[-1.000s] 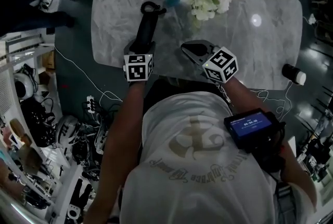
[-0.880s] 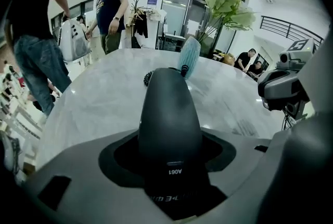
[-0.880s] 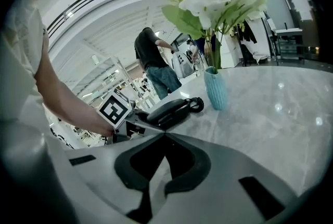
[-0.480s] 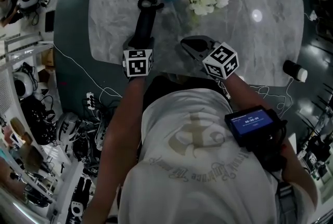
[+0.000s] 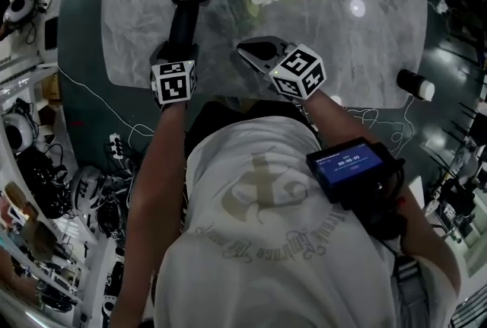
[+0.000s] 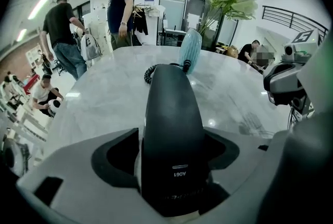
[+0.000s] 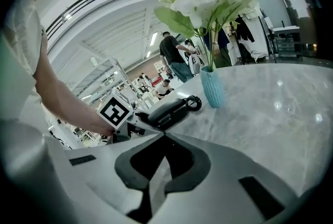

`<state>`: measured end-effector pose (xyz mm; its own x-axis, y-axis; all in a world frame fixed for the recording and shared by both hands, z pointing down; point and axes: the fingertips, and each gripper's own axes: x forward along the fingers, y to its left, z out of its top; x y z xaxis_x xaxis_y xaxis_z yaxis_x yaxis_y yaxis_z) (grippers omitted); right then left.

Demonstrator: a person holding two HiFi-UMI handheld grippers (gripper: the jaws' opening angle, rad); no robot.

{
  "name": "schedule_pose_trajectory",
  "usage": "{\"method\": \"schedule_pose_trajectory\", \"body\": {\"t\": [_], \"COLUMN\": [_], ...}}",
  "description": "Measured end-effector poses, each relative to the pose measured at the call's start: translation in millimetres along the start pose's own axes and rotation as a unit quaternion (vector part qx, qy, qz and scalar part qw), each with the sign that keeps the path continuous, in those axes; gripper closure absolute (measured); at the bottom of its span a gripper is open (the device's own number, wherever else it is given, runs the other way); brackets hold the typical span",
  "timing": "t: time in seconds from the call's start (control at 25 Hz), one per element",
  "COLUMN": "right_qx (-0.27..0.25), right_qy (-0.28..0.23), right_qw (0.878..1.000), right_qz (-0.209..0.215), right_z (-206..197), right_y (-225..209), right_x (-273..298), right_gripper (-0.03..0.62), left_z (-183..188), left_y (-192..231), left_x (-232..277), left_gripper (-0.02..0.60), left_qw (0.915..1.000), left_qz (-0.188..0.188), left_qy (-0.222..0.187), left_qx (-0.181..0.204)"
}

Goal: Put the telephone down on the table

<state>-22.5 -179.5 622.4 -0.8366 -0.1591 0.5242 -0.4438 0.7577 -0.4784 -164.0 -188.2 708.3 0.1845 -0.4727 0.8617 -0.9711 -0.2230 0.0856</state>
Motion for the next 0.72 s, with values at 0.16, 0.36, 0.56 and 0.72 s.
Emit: {"method": "schedule_pose_trajectory", "body": {"t": [0.16,0.36,0.56,0.72], "right_qx": [0.002,-0.001,-0.003,-0.004], "right_qy": [0.001,-0.004,-0.008,-0.014], "right_qw": [1.000,1.000,1.000,1.000], "right_qz": [0.003,0.006,0.014,0.020], "right_z": [-4,-3,-2,-1], "right_y": [0,1,4,6], "right_x": [-2,-3,-6,-10], "right_gripper": [0.579,0.579,0.579,0.579], "left_z": [-3,-3,1,2], "left_y": [-5,-2,-3,-10], "left_x": [0,-4,-14,-22], "left_gripper": [0.216,0.175,0.173,0.173], "left_qw": [0.9999,0.9994,0.9984,0.9973], "left_qz": [-0.013,-0.035,-0.050,-0.063], "left_qy": [0.004,-0.008,-0.024,-0.036], "left_qx": [0.007,0.005,0.006,0.010]}}
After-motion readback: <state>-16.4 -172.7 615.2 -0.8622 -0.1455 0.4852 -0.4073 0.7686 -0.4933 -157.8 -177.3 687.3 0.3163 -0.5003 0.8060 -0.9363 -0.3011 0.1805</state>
